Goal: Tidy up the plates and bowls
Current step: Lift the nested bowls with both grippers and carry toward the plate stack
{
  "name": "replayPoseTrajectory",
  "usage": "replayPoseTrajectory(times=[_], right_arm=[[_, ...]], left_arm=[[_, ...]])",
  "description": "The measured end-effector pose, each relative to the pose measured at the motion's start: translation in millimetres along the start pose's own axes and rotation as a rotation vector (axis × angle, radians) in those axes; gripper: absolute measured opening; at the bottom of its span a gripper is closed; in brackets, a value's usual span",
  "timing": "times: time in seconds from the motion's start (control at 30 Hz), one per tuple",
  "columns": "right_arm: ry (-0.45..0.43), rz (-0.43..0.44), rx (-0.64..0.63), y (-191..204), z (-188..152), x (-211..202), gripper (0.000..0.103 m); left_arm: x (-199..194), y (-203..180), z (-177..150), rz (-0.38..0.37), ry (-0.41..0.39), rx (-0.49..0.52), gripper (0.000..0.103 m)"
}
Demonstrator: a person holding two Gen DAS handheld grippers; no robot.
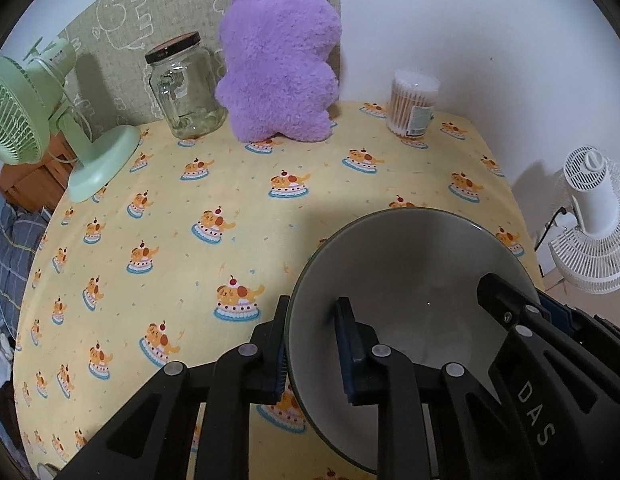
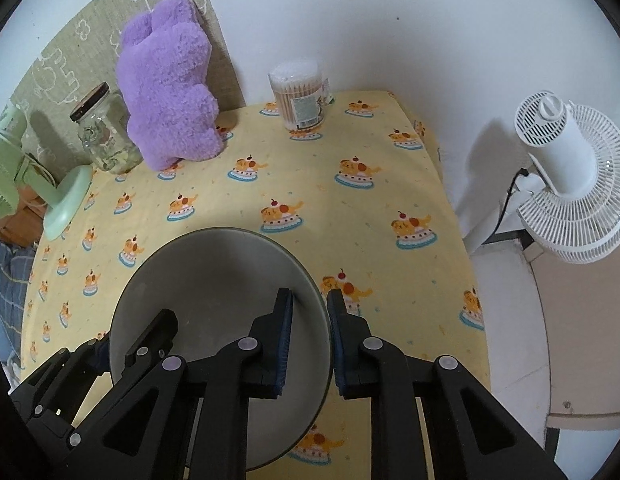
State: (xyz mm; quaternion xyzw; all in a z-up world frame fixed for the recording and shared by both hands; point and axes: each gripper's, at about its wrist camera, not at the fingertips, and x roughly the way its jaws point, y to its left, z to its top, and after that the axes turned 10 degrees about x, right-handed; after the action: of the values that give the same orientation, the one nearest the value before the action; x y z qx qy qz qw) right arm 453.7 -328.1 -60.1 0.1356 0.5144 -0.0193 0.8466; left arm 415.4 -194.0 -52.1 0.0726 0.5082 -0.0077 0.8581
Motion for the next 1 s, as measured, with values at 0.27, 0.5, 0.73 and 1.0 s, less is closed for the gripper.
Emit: replayPoseTrajectory(times=[0.27,0.5,0.73,1.0], right_arm=[[-0.028,-0.009,0.029,-3,-12,-33,0.021],[-0.066,-0.023,0.039,2,-29,-69,0.021],[-0.104,-0.051,0.059,15,-56,-108,0.021],[-0.130,-0.076,0.080,41,-94,-147,0.021]], left_arm=[[-29,0,-10,-0.022,-0.028,0.002,0.019],[-61,9,-26,-0.048,-0.059,0.012,0.019],[-96,25,-46,-0.082,-0.089,0.033,0.019],[-132,58,-76,-0.110,-0.117,0.059,0.019]])
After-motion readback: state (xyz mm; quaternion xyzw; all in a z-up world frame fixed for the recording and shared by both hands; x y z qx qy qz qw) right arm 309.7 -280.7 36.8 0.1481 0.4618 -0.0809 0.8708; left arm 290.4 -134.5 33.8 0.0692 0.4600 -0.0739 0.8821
